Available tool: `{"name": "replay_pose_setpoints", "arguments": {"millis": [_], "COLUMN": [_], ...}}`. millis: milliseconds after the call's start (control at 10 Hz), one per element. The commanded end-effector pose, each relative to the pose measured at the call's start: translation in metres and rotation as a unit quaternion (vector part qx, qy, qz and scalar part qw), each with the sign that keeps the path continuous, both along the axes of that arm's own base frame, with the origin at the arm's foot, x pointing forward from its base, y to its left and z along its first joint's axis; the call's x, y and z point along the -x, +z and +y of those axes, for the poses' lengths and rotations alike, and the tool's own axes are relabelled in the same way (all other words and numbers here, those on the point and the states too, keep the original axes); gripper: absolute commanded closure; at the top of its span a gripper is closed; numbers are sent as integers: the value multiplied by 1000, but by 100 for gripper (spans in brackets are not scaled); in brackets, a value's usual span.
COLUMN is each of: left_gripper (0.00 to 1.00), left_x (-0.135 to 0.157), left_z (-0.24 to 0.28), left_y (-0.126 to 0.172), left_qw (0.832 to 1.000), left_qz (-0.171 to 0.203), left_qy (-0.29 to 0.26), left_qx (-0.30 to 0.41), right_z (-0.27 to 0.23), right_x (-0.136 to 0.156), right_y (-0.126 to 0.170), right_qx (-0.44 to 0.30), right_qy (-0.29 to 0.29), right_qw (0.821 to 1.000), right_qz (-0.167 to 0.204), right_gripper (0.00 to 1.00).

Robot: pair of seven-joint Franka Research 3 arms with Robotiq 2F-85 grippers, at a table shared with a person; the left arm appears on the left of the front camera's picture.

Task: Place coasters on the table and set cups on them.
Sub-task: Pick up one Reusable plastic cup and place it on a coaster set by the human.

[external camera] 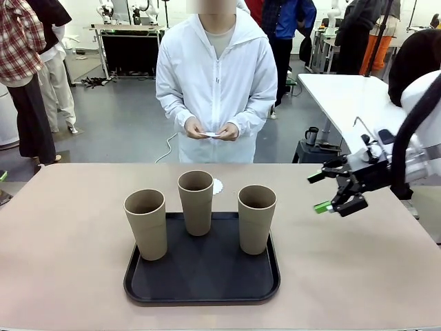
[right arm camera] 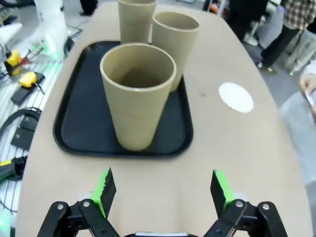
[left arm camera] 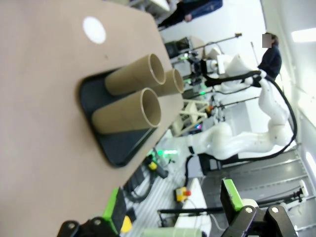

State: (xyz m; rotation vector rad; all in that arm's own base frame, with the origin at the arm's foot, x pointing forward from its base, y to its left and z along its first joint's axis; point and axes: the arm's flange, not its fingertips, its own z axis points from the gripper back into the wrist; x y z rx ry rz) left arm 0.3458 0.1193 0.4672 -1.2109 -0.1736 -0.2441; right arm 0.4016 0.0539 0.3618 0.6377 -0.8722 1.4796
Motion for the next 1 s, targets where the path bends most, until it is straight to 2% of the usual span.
{"name": "replay_pose_setpoints", "arguments": {"millis": [0, 200, 400, 900], "left_gripper": [0, 0, 0, 0], "left_x": [1, 1, 1, 1], "left_z": [1, 1, 1, 1], "left_y": [1, 1, 1, 1], "left_qw": [1000, 1000, 1000, 1000], "left_qz": [-2, -2, -2, -2], "left_qy": [1, 1, 1, 1], "left_qx": [4, 4, 4, 4], "right_z": [9, 8, 15, 14], "right_x": [-14, -15, -9, -9], "right_y": [-9, -13, -16, -17], "right_qx": [-35, -40, -33, -32], "right_qy": [20, 9, 24, 26], "right_qw": [998, 998, 998, 998], "right_qz": [37, 55, 44, 47], "right_gripper": [0, 0, 0, 0]}}
